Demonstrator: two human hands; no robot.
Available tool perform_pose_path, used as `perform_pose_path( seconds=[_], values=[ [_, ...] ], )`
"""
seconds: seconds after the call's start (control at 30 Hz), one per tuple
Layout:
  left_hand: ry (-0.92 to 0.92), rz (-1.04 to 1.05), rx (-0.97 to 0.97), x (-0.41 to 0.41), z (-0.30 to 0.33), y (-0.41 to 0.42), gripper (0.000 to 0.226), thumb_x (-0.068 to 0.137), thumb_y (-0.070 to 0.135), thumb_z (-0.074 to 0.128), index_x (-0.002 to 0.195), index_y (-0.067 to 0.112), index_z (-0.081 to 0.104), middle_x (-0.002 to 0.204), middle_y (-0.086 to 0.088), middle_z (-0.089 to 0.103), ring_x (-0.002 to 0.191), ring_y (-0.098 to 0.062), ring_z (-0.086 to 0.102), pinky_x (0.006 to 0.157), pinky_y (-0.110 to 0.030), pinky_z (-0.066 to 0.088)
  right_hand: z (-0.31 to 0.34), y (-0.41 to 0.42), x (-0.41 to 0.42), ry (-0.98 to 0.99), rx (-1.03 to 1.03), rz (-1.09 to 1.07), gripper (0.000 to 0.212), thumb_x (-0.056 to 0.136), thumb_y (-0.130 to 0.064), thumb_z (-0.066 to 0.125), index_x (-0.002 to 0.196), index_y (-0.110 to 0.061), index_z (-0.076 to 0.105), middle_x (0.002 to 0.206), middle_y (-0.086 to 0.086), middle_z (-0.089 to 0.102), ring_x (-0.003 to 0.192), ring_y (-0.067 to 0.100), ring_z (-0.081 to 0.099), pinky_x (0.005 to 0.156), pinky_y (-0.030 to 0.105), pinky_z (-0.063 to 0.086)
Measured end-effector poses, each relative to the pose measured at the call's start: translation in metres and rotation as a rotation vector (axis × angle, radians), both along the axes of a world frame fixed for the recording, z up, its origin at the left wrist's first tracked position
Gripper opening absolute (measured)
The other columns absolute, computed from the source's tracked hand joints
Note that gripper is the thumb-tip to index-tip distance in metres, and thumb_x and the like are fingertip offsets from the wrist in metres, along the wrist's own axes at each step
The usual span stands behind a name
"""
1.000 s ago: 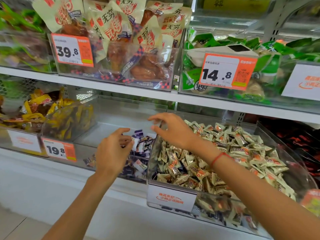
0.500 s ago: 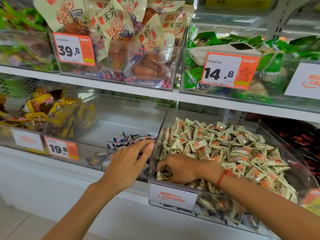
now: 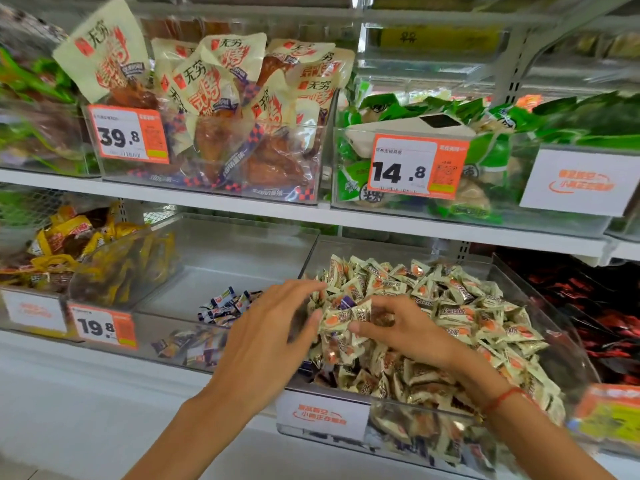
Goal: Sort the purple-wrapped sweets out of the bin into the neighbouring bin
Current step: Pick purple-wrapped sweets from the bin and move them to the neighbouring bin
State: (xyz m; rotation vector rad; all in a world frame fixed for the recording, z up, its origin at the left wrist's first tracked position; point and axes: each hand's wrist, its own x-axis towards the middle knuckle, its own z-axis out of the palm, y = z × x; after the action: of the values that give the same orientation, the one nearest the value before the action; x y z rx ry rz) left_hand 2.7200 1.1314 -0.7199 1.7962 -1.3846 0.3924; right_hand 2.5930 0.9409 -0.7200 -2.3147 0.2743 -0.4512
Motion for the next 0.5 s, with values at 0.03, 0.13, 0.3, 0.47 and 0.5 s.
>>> perform_pose_path(
  seconds=[0.03, 0.13, 0.3, 0.47, 0.5],
  values=[
    [-0.006, -0.034, 0.026, -0.005, 0.003, -0.004, 0.036, 0.094, 0.037, 0.052, 0.131, 0.037, 0.051, 0.124, 0.022, 0.054, 0.111, 0.006, 0.048, 0.091, -0.018, 0.042, 0.003, 0.000, -0.005, -0.032, 0.009, -0.008, 0.044, 0.084, -0.039, 0.066, 0.087, 0.005, 0.061, 0.080, 0.022, 0.059, 0.068, 0.019, 0.056, 0.063, 0.031, 0.046],
    [0.085, -0.093, 0.141, -0.018, 0.015, -0.023, 0.042, 0.096, 0.049, 0.040, 0.137, 0.041, 0.043, 0.126, 0.020, 0.055, 0.106, 0.001, 0.054, 0.093, -0.024, 0.045, 0.010, -0.004, -0.020, -0.063, 0.002, -0.067, 0.042, 0.084, -0.038, 0.065, 0.102, 0.000, 0.065, 0.097, 0.017, 0.063, 0.090, 0.017, 0.061, 0.076, 0.016, 0.048],
    [0.485, -0.289, 0.386, -0.013, 0.030, -0.069, 0.034, 0.095, 0.032, 0.053, 0.129, 0.030, 0.056, 0.127, 0.004, 0.061, 0.106, -0.019, 0.063, 0.088, -0.041, 0.054, 0.010, -0.012, -0.035, -0.074, -0.055, -0.125, 0.025, 0.083, -0.047, 0.062, 0.098, -0.028, 0.065, 0.090, 0.019, 0.066, 0.082, 0.029, 0.063, 0.078, 0.043, 0.052],
    [0.736, -0.341, 0.340, -0.019, 0.031, -0.092, 0.025, 0.090, 0.016, 0.062, 0.115, 0.021, 0.063, 0.117, 0.003, 0.063, 0.097, -0.006, 0.063, 0.067, -0.020, 0.056, 0.008, -0.017, -0.040, -0.141, 0.085, -0.299, 0.037, 0.087, -0.038, 0.065, 0.076, -0.005, 0.056, 0.073, 0.013, 0.062, 0.072, 0.033, 0.061, 0.065, 0.029, 0.048],
    [0.779, -0.356, 0.332, -0.022, 0.030, -0.093, 0.022, 0.090, 0.016, 0.062, 0.110, 0.025, 0.063, 0.115, 0.005, 0.063, 0.095, -0.005, 0.063, 0.065, -0.019, 0.056, 0.009, -0.017, -0.040, -0.140, 0.120, -0.306, 0.035, 0.089, -0.037, 0.064, 0.075, -0.006, 0.052, 0.067, 0.011, 0.055, 0.067, 0.034, 0.056, 0.064, 0.028, 0.046]
  ],
)
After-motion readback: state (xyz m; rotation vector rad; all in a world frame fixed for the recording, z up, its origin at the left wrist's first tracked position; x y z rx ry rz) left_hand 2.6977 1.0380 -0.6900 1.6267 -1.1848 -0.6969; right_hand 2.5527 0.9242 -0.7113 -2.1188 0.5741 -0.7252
